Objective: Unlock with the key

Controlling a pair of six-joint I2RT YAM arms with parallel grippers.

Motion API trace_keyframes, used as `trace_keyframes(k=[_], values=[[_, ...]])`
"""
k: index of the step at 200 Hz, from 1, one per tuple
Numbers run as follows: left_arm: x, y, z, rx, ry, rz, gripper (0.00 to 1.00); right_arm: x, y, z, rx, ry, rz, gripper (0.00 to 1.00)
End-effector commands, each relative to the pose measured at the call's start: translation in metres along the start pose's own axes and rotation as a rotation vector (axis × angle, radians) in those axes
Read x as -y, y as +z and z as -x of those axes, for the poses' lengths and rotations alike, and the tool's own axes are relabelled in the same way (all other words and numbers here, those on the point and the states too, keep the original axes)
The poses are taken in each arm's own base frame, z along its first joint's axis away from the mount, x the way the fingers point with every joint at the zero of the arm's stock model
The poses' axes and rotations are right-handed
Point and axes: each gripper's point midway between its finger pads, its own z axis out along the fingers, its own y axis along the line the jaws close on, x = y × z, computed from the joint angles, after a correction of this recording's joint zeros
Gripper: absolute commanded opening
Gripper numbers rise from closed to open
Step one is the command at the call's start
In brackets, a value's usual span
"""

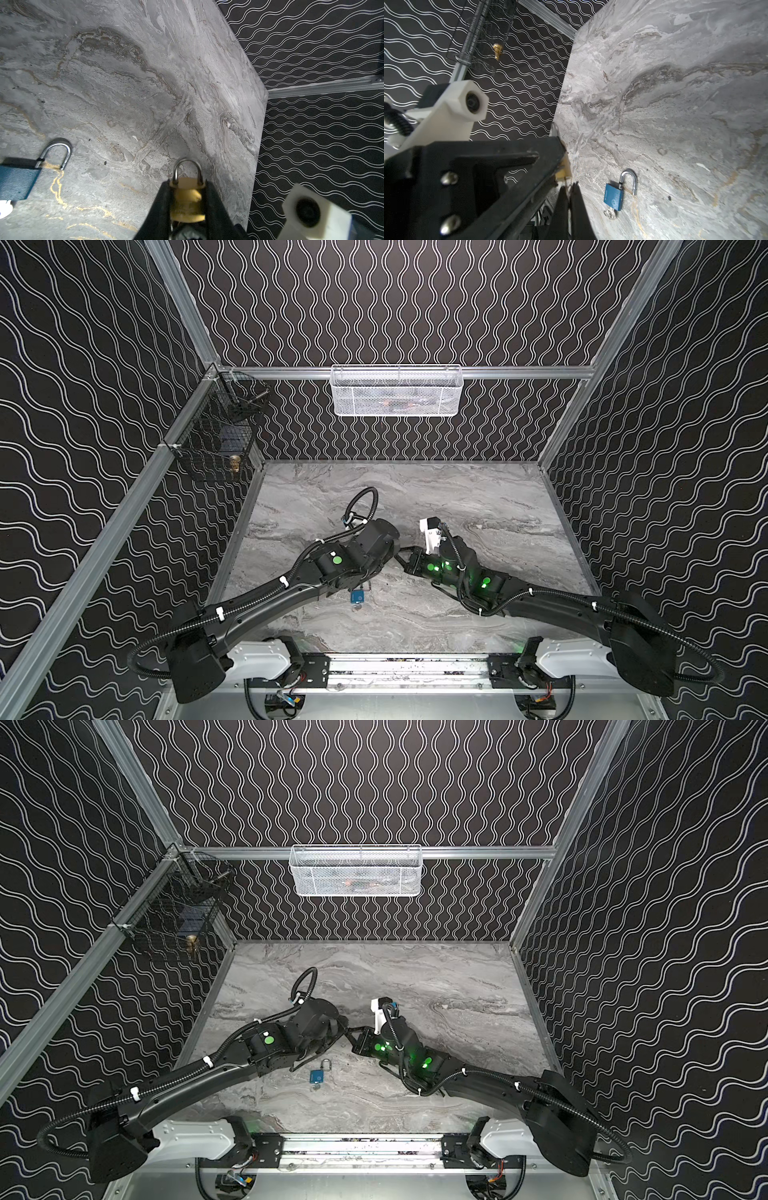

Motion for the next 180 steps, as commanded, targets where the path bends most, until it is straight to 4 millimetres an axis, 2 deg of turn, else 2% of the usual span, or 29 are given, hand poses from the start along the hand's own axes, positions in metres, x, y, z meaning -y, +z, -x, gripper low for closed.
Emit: trace_keyframes(k=[1, 51, 78, 101, 147, 180], values=[[0.015, -0.003, -0.004, -0.025, -0.013, -0.068, 0.00, -0.015, -0.002, 0.008, 0.030, 0.015, 0.066, 0.02], [0.027, -0.007, -0.008, -0.055, -0.057, -0.149, 0.00, -0.031, -0.009, 0.011, 0.033, 0.049, 0.150, 0.00], [0.033, -0.011, -0.008, -0.068, -0.071, -0.184, 0.00, -0.051, -0.018, 0.017, 0.047, 0.066, 0.277, 0.00], [0.039, -0.013, -0.011, -0.083, -0.086, -0.221, 0.00, -0.060, -0.024, 0.023, 0.059, 0.089, 0.319, 0.00], [0.047, -0.017, -0.012, -0.087, -0.092, -0.254, 0.00, -0.075, -0.031, 0.029, 0.054, 0.142, 0.401, 0.00], [0.053, -0.021, -0.011, -0.078, -0.099, -0.282, 0.00, -0.074, -0.036, 0.030, 0.056, 0.196, 0.413, 0.00]])
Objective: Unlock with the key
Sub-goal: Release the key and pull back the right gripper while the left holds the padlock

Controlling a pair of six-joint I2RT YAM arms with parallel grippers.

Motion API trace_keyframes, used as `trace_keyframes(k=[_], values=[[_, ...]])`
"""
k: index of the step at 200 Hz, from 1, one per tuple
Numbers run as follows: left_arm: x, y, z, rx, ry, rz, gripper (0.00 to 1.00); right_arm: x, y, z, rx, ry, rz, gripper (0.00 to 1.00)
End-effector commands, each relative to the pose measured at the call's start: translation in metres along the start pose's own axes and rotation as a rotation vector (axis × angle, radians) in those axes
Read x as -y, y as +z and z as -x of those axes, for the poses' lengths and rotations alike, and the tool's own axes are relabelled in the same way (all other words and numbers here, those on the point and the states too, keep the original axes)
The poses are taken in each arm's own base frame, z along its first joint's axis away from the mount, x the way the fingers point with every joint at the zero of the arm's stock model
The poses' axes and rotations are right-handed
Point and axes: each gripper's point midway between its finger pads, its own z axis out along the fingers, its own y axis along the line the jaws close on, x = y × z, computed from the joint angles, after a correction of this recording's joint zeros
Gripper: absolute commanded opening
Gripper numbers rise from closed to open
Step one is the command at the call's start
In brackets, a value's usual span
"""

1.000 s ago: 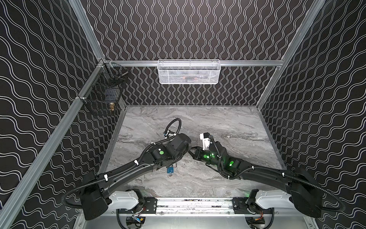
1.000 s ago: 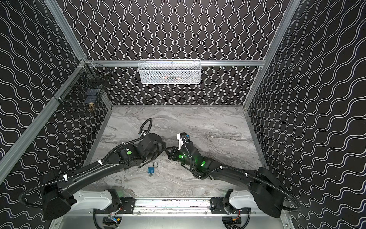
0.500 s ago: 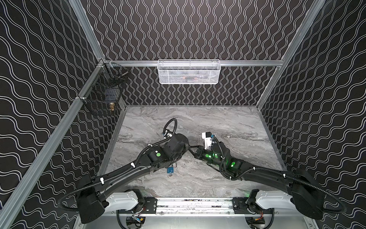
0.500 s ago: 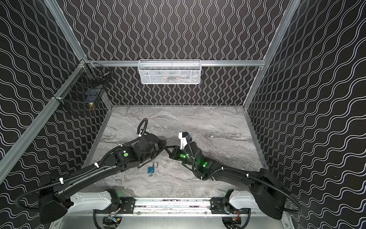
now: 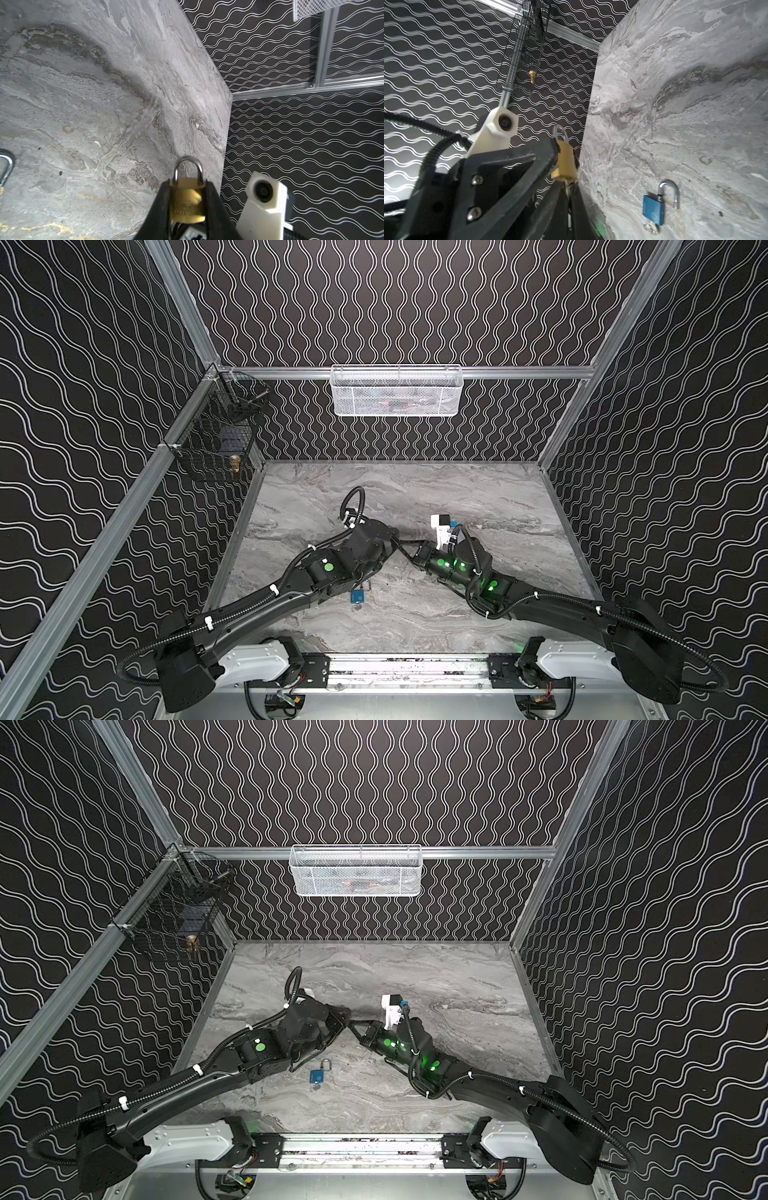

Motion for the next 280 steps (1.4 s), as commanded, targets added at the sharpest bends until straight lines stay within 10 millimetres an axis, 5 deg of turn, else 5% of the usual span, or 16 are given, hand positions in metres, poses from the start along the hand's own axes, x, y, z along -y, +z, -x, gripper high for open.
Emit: trace_keyframes(k=[1, 45, 86, 152, 172, 280], values=[[0.022, -0.003, -0.015, -0.081, -0.038, -0.091, 0.00, -0.054, -0.009, 0.002, -0.015, 0.030, 0.229, 0.00], [0.032, -0.007, -0.015, -0.069, -0.038, -0.129, 0.00, -0.064, -0.009, 0.003, -0.018, 0.019, 0.258, 0.00], [0.023, -0.007, -0.012, -0.050, 0.021, -0.080, 0.00, -0.044, -0.006, 0.002, -0.015, -0.064, 0.148, 0.00], [0.007, -0.014, 0.011, 0.043, 0.235, 0.001, 0.00, -0.011, -0.015, -0.001, -0.018, -0.176, -0.014, 0.34], [0.002, -0.018, 0.015, 0.061, 0.352, 0.010, 0.00, -0.019, -0.023, 0.001, -0.016, -0.238, -0.010, 0.43], [-0.019, -0.035, 0.008, 0.152, 1.012, -0.190, 0.00, -0.011, -0.030, -0.007, -0.242, -0.500, -0.219, 0.68]])
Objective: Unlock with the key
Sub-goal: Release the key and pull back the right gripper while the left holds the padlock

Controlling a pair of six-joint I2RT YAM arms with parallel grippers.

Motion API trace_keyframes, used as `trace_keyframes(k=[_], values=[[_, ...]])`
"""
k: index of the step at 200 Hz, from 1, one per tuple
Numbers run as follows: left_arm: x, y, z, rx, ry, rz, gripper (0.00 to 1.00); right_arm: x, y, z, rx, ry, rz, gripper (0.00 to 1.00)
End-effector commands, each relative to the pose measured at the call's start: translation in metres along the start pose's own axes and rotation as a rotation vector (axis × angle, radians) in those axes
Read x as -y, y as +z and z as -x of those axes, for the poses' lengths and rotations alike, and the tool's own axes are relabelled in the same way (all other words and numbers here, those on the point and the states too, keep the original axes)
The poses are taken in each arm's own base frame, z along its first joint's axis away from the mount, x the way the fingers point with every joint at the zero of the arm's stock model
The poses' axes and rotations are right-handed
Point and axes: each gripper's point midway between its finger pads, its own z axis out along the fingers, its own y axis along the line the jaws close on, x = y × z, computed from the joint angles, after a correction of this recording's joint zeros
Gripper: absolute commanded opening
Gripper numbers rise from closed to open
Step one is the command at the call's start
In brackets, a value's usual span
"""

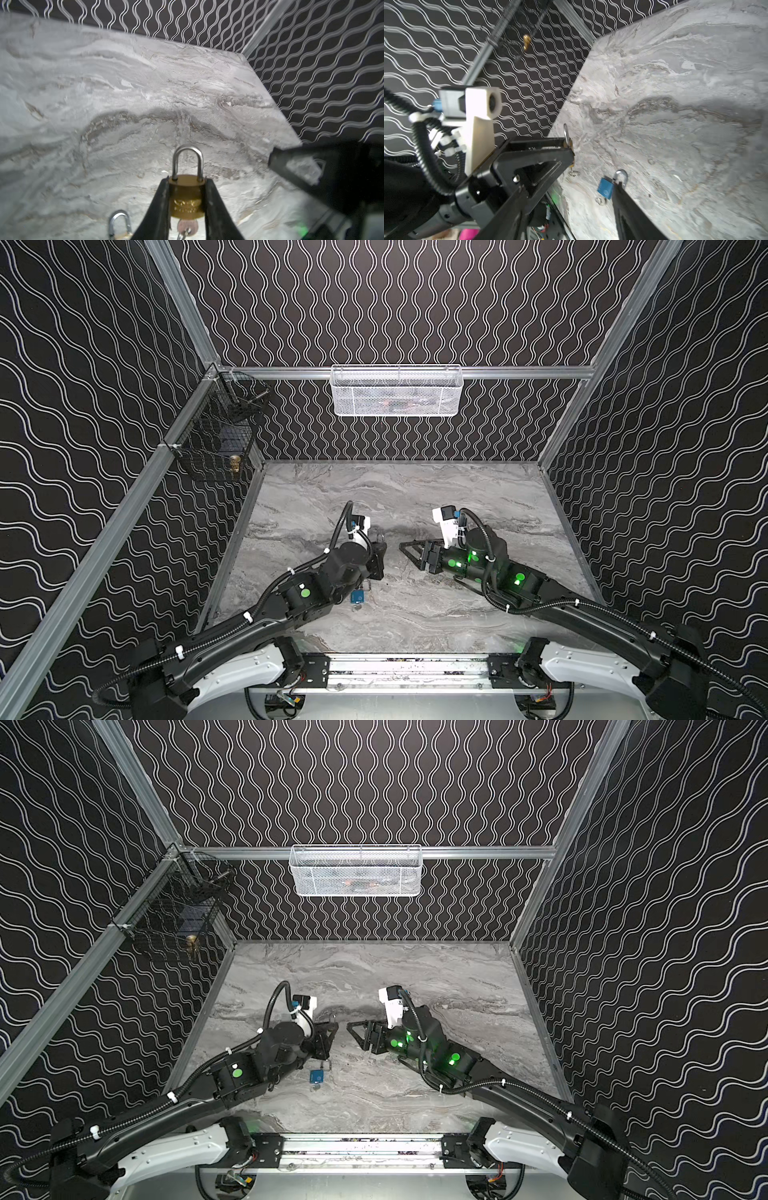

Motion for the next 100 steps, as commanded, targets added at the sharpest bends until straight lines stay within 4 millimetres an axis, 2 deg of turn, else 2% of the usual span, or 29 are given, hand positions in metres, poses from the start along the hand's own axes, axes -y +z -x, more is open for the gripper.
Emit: trace_keyframes(k=[1, 39, 44, 50, 100], values=[[0.014, -0.005, 0.017, 0.114, 0.177, -0.085, 0.00, 0.007, 0.003, -0.014, -0.112, -0.085, -0.050, 0.68], [0.021, -0.012, 0.011, 0.179, 0.272, -0.178, 0.00, 0.004, 0.020, -0.014, -0.188, -0.138, -0.067, 0.71], [0.021, -0.013, 0.011, 0.187, 0.277, -0.184, 0.00, 0.009, 0.023, -0.019, -0.211, -0.143, -0.084, 0.71], [0.020, -0.014, 0.010, 0.195, 0.284, -0.183, 0.00, 0.003, 0.025, -0.009, -0.205, -0.160, -0.090, 0.72], [0.013, -0.018, 0.001, 0.203, 0.316, -0.180, 0.00, 0.012, 0.044, -0.003, -0.266, -0.200, -0.175, 0.74]])
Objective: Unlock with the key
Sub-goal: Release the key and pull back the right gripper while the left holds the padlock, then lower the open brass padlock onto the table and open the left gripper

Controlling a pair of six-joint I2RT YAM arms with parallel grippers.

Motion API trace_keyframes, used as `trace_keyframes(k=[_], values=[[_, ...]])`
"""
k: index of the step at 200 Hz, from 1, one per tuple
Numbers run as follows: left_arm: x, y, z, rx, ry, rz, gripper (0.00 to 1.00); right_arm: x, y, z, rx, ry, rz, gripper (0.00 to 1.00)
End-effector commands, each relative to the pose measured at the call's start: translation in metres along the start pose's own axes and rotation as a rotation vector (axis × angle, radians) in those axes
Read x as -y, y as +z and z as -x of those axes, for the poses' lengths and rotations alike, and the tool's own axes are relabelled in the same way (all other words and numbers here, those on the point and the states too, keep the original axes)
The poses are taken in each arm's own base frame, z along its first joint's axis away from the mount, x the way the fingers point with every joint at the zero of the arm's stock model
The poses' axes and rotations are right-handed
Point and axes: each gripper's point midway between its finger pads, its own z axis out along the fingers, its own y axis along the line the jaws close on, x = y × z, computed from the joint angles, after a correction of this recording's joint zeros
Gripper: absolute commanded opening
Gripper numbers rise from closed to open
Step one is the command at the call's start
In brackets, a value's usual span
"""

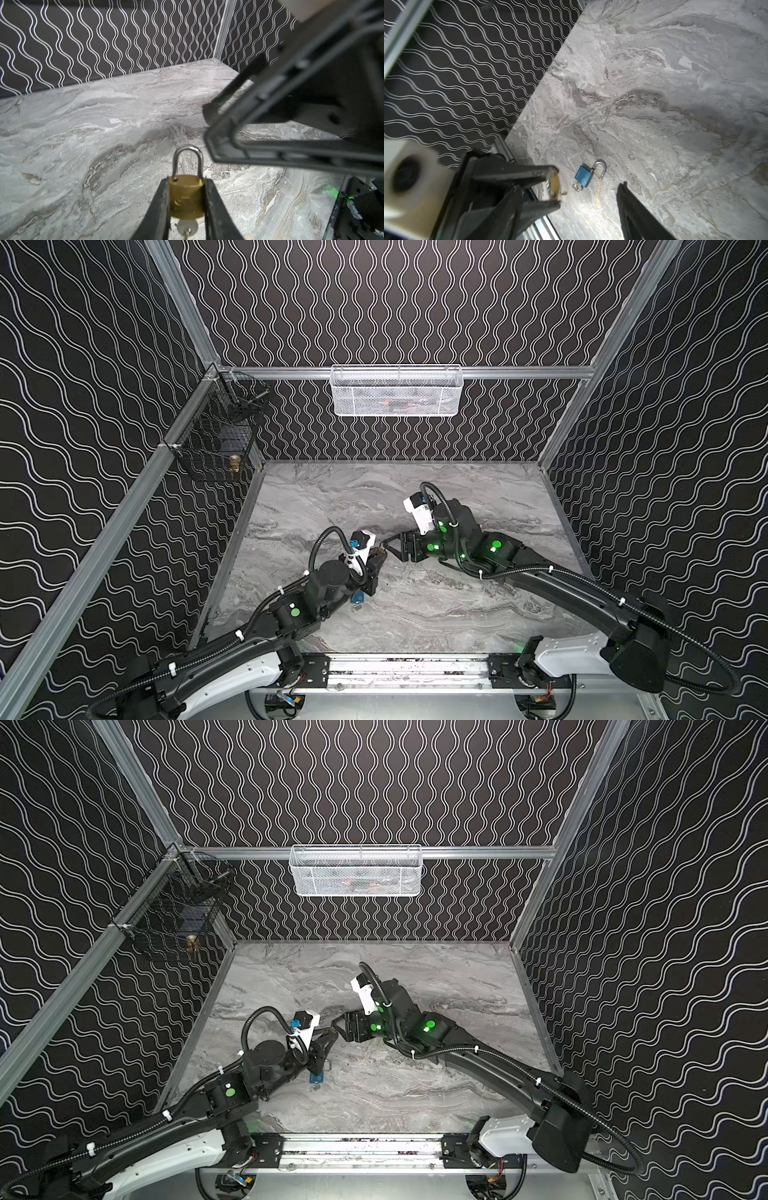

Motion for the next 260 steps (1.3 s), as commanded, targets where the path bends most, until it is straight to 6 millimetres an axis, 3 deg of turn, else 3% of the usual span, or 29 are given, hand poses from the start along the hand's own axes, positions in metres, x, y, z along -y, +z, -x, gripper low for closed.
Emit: trace_keyframes(k=[1, 91, 140, 228, 260], values=[[0.002, -0.002, 0.013, 0.064, 0.042, -0.014, 0.00, 0.008, 0.006, -0.008, -0.058, -0.034, -0.048, 0.74], [-0.004, -0.005, 0.007, 0.066, 0.053, 0.013, 0.00, 0.020, 0.023, 0.001, -0.137, -0.075, -0.157, 0.76], [-0.002, -0.006, 0.006, 0.071, 0.062, -0.004, 0.00, 0.030, 0.019, 0.005, -0.157, -0.107, -0.220, 0.77], [0.001, -0.003, 0.007, 0.075, 0.063, -0.015, 0.00, 0.020, 0.004, -0.002, -0.145, -0.141, -0.141, 0.77], [0.000, 0.000, 0.007, 0.067, 0.056, 0.000, 0.00, 0.028, -0.001, -0.002, -0.132, -0.115, -0.149, 0.78]])
